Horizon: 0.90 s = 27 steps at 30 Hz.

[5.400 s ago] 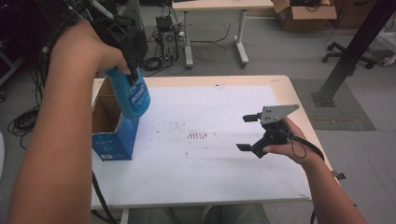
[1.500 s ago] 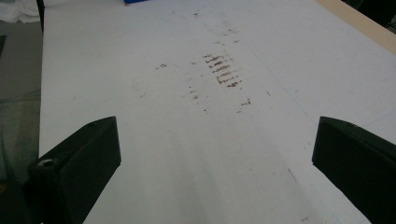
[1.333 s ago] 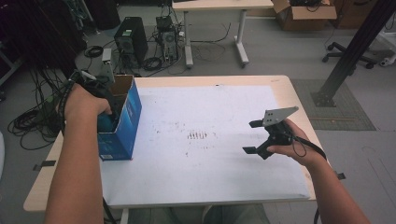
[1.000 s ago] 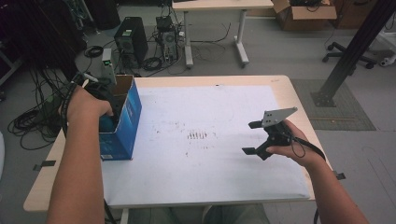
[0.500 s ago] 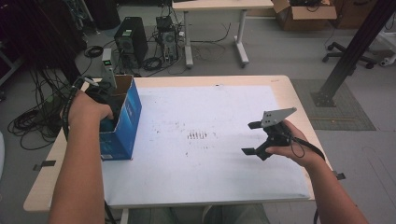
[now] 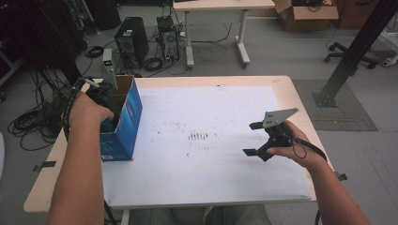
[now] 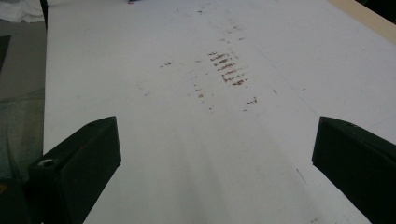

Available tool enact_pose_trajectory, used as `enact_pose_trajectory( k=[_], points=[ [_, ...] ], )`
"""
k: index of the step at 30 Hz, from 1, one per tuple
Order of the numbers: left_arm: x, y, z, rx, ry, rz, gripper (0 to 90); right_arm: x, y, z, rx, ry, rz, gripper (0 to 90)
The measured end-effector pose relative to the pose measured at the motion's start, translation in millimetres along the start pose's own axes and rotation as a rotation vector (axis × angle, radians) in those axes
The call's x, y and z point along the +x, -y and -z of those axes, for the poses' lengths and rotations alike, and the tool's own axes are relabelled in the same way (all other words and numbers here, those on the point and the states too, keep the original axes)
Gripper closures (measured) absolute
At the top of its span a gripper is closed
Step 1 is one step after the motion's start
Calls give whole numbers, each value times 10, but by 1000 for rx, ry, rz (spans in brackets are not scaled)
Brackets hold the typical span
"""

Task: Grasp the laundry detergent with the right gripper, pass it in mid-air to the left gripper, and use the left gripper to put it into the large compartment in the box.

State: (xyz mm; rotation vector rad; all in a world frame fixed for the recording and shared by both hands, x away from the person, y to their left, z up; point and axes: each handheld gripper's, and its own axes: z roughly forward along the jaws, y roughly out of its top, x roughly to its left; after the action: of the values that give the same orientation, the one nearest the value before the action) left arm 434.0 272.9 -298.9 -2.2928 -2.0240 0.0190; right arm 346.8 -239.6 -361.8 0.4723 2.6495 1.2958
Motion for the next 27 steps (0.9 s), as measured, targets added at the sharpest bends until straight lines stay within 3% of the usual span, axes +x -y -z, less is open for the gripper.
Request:
enact_pose_trajectory(
  k=[15, 27],
  points=[
    [-9, 33, 28, 1, 14, -12, 321, 15, 9, -1, -7, 0, 4, 13],
    [-39, 92, 183, -20, -6, -9, 265, 33, 11, 24, -17, 9, 9, 13]
  ],
)
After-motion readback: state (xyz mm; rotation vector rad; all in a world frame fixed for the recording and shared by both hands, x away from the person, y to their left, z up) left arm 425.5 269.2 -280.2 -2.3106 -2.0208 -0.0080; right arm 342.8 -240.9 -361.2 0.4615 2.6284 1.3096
